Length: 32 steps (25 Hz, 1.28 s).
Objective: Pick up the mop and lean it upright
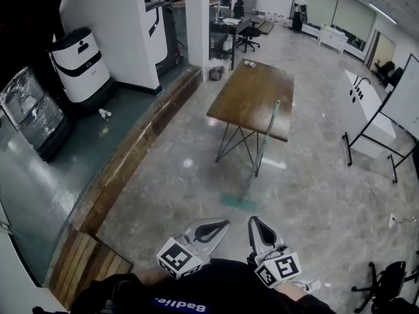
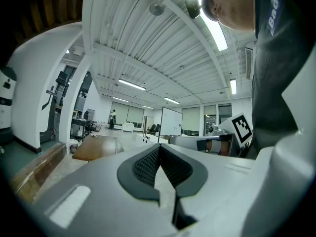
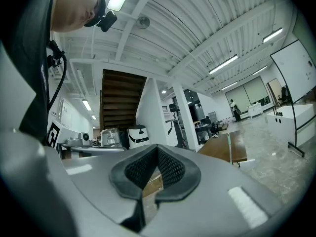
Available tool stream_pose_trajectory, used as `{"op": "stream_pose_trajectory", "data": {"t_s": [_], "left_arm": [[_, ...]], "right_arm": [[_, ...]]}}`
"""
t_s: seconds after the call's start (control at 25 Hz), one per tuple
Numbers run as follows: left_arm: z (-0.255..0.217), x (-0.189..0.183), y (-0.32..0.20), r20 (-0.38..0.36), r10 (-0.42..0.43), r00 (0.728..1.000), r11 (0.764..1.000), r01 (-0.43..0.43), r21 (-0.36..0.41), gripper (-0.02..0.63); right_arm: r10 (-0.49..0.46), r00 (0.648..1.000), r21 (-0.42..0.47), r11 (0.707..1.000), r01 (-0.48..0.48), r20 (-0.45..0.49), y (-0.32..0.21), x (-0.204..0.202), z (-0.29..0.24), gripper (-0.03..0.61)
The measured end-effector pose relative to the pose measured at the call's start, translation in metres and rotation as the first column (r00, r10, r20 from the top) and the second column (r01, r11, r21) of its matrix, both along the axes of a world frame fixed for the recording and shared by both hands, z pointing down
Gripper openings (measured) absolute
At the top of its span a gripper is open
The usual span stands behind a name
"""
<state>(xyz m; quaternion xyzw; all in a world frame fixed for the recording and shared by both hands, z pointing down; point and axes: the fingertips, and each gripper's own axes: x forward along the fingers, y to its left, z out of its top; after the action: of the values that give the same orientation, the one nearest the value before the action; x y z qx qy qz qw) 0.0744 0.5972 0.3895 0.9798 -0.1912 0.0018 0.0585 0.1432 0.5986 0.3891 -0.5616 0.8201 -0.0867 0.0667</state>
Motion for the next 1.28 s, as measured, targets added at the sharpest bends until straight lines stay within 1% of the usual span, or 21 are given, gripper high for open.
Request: {"op": "stream_pose_trajectory", "data": {"t_s": [0.2,0.4,0.56,0.64,0.76,0.88,1.12,1.28], "left_arm": [[0.001,-0.022,-0.010,-0.026,-0.004,1.000,1.000,0.004,-0.017,0.020],[0.008,-0.037,-0.015,-0.033,0.018,0.999,1.000,-0.019,-0.025,0.020],[0.011,-0.042,-0.022,-0.049,0.020,0.999,0.999,-0.022,-0.034,0.020],[0.004,-0.041,-0.027,-0.066,0.014,0.998,0.999,-0.017,-0.044,0.020],[-0.001,-0.036,-0.033,-0.071,0.007,0.997,0.999,-0.010,-0.045,0.020],[0.006,-0.026,-0.039,-0.041,0.010,0.999,0.999,-0.011,-0.035,0.020],[0.013,0.000,-0.065,-0.001,-0.031,1.000,0.999,0.031,-0.034,0.020],[0.011,0.029,-0.089,0.023,-0.056,0.998,0.998,0.057,-0.030,0.020]], "right_arm": [[0.008,1.000,-0.017,1.000,-0.008,-0.016,-0.010,-0.020,0.004,0.005],[0.029,0.999,-0.032,0.999,-0.030,-0.035,-0.011,-0.037,0.006,0.005],[0.062,0.997,-0.043,0.997,-0.064,-0.044,-0.016,-0.035,0.010,0.005],[0.066,0.997,-0.046,0.997,-0.068,-0.051,-0.019,-0.035,0.008,0.005],[0.069,0.995,-0.042,0.996,-0.072,-0.069,-0.023,-0.031,0.007,0.005],[0.069,0.996,-0.041,0.997,-0.071,-0.062,-0.030,-0.021,0.011,0.005],[0.026,0.999,-0.028,0.999,-0.027,-0.036,-0.060,0.005,0.014,0.005],[-0.007,1.000,-0.028,1.000,0.006,-0.027,-0.085,0.032,0.010,0.005]]}}
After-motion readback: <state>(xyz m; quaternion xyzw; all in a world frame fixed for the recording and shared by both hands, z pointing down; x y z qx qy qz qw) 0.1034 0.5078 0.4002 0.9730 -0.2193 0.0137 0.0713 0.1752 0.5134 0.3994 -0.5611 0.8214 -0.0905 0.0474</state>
